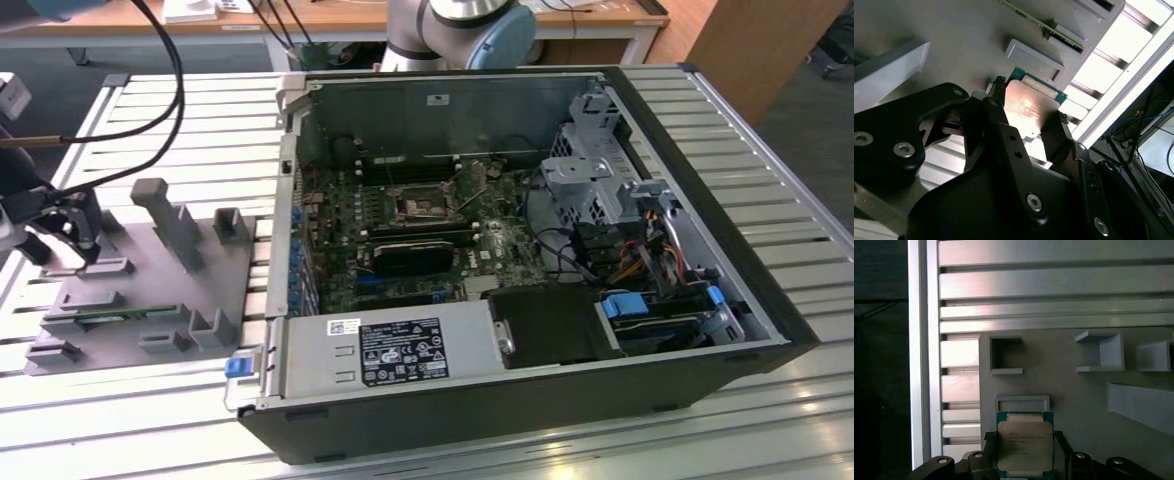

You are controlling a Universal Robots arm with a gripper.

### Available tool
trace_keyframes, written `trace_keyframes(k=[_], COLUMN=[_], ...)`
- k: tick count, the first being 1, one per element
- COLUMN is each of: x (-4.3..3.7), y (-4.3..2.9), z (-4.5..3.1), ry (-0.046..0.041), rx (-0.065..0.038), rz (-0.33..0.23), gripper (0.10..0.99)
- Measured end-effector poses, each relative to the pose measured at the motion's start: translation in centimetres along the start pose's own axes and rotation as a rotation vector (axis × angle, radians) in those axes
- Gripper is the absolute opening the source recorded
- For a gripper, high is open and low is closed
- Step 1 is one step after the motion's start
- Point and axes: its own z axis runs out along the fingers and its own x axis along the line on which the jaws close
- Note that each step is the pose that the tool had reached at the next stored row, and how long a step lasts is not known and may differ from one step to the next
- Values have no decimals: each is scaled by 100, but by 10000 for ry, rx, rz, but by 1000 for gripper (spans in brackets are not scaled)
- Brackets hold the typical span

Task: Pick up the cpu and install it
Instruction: 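Pick up the cpu and move it towards the insertion slot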

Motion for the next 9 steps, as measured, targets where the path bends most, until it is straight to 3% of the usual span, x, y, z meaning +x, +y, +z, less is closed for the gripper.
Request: trace_keyframes(k=[9], x=[0], y=[3], z=[-64], ry=[-1], rx=[-1], rz=[0], gripper=[537])
